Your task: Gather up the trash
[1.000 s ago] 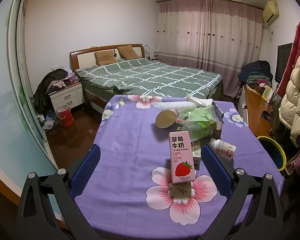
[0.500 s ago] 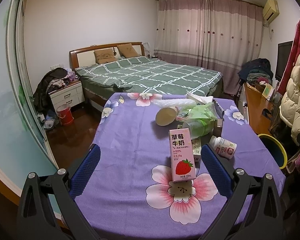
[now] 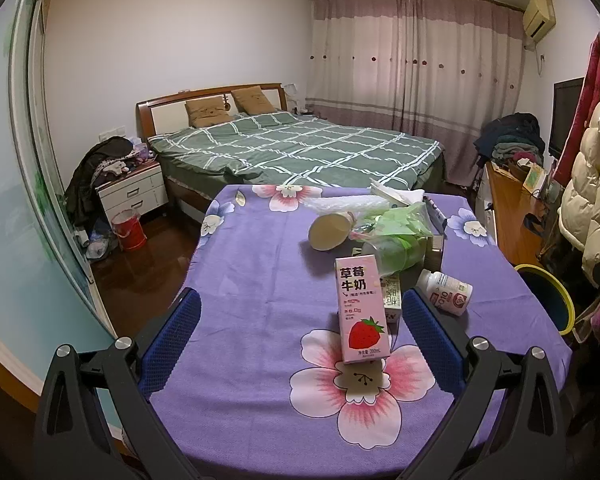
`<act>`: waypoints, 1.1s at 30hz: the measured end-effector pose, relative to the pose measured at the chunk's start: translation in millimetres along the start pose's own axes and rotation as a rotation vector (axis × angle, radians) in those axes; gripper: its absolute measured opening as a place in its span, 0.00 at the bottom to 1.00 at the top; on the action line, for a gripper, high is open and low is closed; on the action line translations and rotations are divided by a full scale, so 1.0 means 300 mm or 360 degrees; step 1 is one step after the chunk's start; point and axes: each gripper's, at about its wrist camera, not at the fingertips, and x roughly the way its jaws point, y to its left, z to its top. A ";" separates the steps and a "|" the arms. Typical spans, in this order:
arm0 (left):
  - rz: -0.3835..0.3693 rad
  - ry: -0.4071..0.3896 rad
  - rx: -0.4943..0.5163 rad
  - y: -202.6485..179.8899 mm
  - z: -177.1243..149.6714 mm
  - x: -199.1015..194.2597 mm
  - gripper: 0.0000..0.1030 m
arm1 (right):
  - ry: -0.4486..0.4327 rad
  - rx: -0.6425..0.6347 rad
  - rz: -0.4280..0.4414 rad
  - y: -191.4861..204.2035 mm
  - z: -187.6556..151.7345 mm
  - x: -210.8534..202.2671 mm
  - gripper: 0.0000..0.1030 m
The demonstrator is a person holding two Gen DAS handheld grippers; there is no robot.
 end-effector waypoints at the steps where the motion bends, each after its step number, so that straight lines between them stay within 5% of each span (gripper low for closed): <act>1: -0.0001 0.0000 0.0000 0.000 0.000 0.000 0.96 | 0.0000 0.0001 0.0000 -0.001 0.000 0.000 0.94; 18: 0.0033 0.0013 0.0028 0.005 0.011 0.038 0.96 | 0.0029 -0.0034 0.0032 0.041 0.016 0.085 0.94; 29: 0.0069 0.0094 0.0005 0.067 0.080 0.181 0.96 | 0.0163 -0.0128 0.0243 0.229 0.107 0.399 0.94; 33: 0.0089 0.0110 0.0031 0.061 0.099 0.231 0.96 | 0.0214 -0.0188 0.0283 0.335 0.152 0.533 0.86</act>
